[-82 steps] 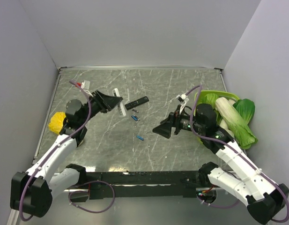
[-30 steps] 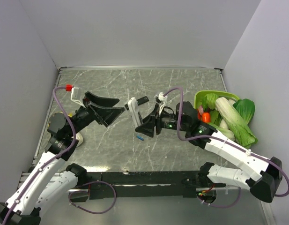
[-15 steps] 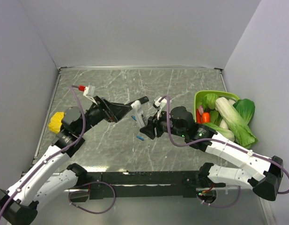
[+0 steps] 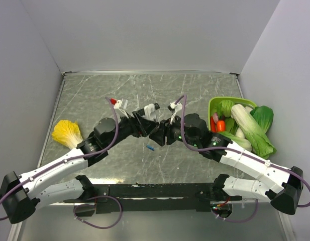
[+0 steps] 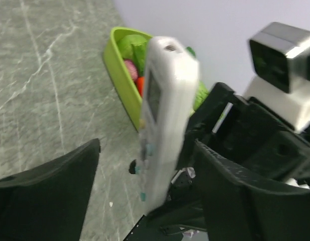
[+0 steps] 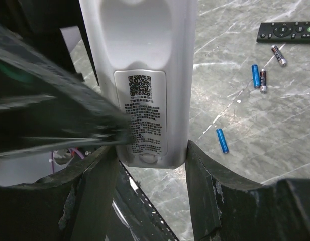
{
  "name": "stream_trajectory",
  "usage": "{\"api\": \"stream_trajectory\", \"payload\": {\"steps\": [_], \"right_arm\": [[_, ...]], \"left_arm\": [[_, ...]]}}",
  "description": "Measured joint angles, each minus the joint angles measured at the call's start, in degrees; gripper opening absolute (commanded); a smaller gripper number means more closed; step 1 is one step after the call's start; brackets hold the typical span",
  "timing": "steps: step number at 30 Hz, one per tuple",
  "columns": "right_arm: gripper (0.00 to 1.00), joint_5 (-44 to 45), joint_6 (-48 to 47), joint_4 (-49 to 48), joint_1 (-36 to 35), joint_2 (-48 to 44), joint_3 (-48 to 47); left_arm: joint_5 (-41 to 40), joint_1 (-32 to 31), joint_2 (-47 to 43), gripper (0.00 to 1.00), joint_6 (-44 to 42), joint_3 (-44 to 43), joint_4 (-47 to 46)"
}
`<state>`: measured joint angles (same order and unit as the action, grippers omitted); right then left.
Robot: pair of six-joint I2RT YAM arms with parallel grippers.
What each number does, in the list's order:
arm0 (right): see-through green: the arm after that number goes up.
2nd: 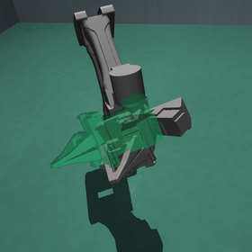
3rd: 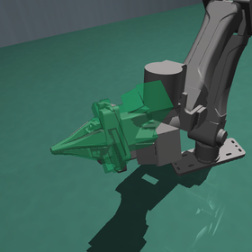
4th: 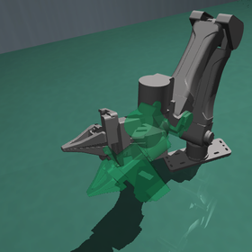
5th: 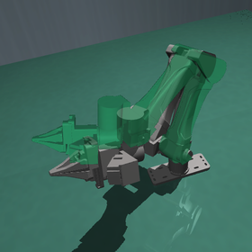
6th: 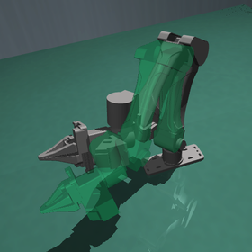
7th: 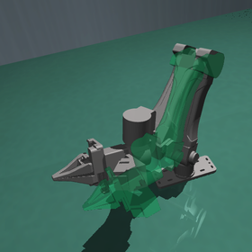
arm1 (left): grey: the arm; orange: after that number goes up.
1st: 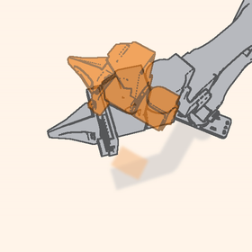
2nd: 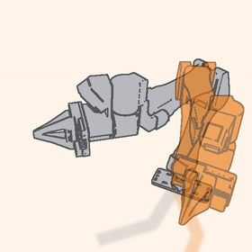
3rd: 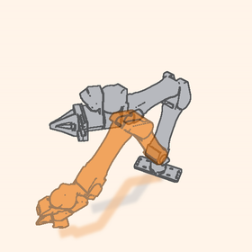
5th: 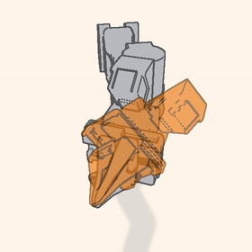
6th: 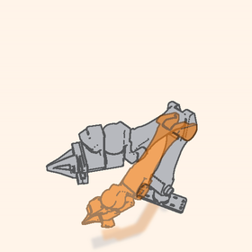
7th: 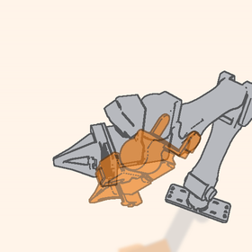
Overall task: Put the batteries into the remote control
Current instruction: Adjust the remote control.
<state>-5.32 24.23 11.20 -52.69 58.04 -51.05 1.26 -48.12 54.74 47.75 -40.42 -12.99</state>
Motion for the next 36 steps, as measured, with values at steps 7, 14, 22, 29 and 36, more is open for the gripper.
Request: {"api": "stream_trajectory", "payload": {"steps": [7, 14, 22, 29, 36], "right_arm": [[0.03, 1.9, 2.14, 0.66, -0.07, -0.28, 0.0], [0.59, 3.61, 2.21, 2.21, 0.07, -0.59, 0.0], [1.0, -6.14, -7.39, 5.68, 4.66, -5.46, -1.33], [1.0, -20.98, -23.02, 13.03, 10.97, -8.37, -8.76], [1.0, -30.71, -33.86, 21.66, 11.69, -4.74, -17.66]], "left_arm": [[-4.76, -2.73, 3.04, 0.39, -0.11, -0.55, -0.5], [-5.7, -5.14, 6.64, 0.02, -1.9, -4.17, 0.76], [1.68, 0.2, 5.29, 0.02, -9.31, -9.38, 12.39], [14.36, 2.67, 5.07, 0.04, -21.27, -15.19, 27.91], [26.67, 2.64, 4.52, 0.05, -32.57, -19.85, 38.4]]}}
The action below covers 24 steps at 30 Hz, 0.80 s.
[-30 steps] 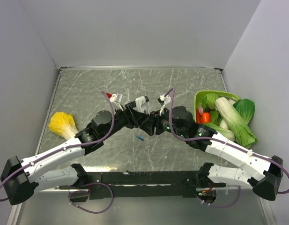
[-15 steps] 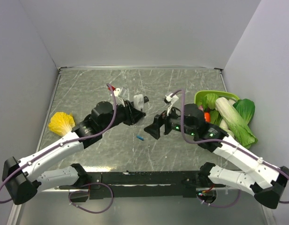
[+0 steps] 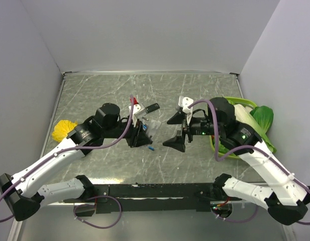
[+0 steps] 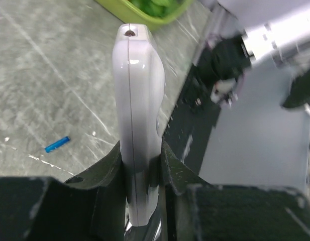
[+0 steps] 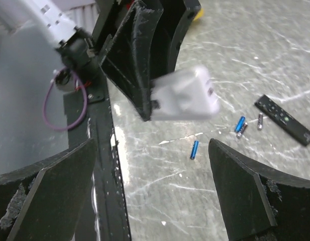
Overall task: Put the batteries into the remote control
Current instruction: Adjust the remote control.
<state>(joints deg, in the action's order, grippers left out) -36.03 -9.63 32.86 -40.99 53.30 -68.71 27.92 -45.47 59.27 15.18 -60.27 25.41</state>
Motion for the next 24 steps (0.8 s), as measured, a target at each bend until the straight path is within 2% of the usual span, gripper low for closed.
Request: {"api": "stream_trajectory", "payload": {"steps": [9, 14, 17, 18, 20, 21, 22, 23, 24], "right_arm": [[0.99, -8.96, -6.38, 8.13, 0.0, 10.62, -9.22], [0.89, -12.74, -8.48, 12.5, -0.87, 16.79, -12.98], [0.76, -13.49, -9.51, 14.53, -1.9, 19.78, -14.51], [0.63, -13.66, -9.68, 15.1, -2.08, 20.46, -14.75], [0.47, -14.27, -10.27, 16.17, -2.38, 21.84, -15.13], [0.27, -14.47, -10.34, 16.65, -2.38, 22.45, -15.32], [0.17, -14.51, -10.29, 16.85, -2.38, 22.86, -15.41], [0.01, -14.67, -10.43, 16.9, -2.38, 23.1, -15.43], [0.0, -15.69, -10.82, 17.33, -2.38, 23.21, -15.39]], "left_arm": [[9.49, -0.79, 3.02, 0.06, -8.59, -4.15, 8.15], [11.3, -0.85, 4.92, 0.07, -11.37, -5.64, 10.95], [11.63, -0.85, 5.53, 0.07, -12.87, -6.69, 12.28], [11.69, -0.85, 5.51, 0.09, -13.33, -6.93, 12.61], [11.82, -0.85, 5.49, 0.11, -14.38, -7.5, 13.0], [11.82, -0.85, 5.46, 0.16, -14.75, -7.63, 13.07], [11.85, -0.85, 5.44, 0.19, -15.21, -7.72, 13.18], [11.8, -0.85, 5.4, 0.24, -15.72, -7.8, 13.4], [12.28, -0.83, 5.35, 0.37, -16.61, -7.82, 13.75]]}}
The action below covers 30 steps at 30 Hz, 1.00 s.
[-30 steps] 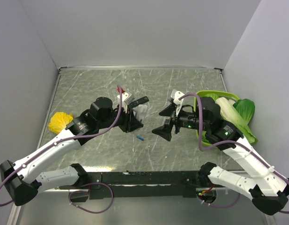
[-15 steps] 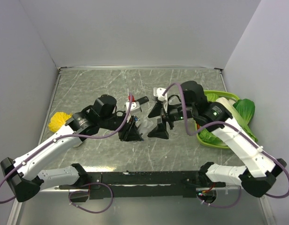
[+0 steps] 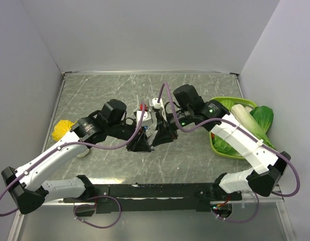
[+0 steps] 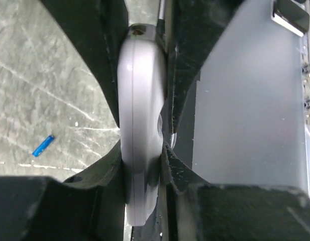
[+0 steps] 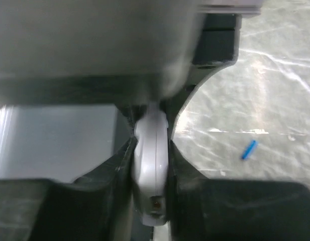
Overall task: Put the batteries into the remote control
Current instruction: Adjust the remote control.
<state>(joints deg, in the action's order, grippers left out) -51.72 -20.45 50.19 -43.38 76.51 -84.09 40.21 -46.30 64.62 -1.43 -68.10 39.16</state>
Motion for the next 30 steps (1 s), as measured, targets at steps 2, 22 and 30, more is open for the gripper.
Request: {"api": "stream_trajectory", "payload": {"steps": [2, 22, 30], "right_arm": [[0.0, -1.07, 0.22, 0.31, 0.02, -0.11, -0.02], [0.0, 18.23, 50.18, -60.22, 6.29, -22.45, 37.07], [0.0, 31.23, 62.31, -75.82, -0.48, -24.68, 44.44]], "left_arm": [[0.61, -0.02, -0.48, 0.65, -1.31, -0.02, 0.24], [-36.48, 3.74, -32.41, 0.99, 35.65, 29.03, -44.7], [-40.68, 3.76, -31.65, 0.99, 50.88, 34.93, -58.42]]}}
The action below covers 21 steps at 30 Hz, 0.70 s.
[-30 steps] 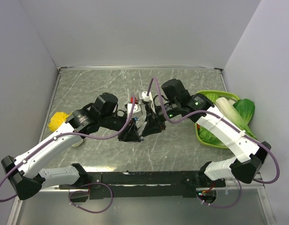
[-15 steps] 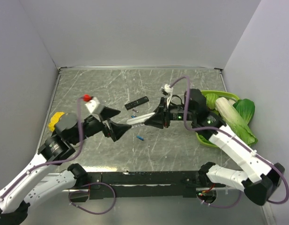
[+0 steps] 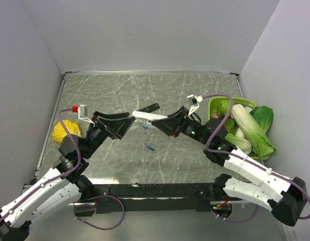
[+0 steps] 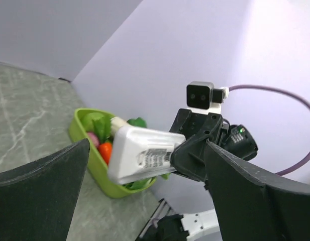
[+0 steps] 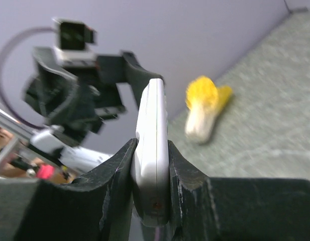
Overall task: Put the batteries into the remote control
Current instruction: Adjust the remote control.
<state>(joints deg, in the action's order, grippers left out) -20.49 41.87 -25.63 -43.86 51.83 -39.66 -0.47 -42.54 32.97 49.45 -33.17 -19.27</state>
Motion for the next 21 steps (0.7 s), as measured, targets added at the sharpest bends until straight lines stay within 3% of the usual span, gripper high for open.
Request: {"api": "stream_trajectory", "payload": {"steps": [8, 15, 19, 21], "right_arm": [[0.0, 7.82, 4.92, -9.05, -2.67, -1.92, 2.34], [0.0, 8.87, 7.04, -11.65, -3.98, -0.24, 2.71], [0.0, 8.72, 7.15, -11.82, -4.68, 0.74, 2.71], [0.02, 8.31, 7.13, -11.69, -4.74, 0.87, 2.71]], "left_arm": [[1.03, -0.02, 4.02, 0.95, 6.67, 1.81, -9.25], [3.56, -0.66, 8.02, 0.87, 8.09, 2.36, -14.62], [5.16, -1.33, 10.51, 0.75, 7.08, 1.84, -14.97], [5.27, -1.53, 10.67, 0.59, 6.38, 1.62, -14.93]]}}
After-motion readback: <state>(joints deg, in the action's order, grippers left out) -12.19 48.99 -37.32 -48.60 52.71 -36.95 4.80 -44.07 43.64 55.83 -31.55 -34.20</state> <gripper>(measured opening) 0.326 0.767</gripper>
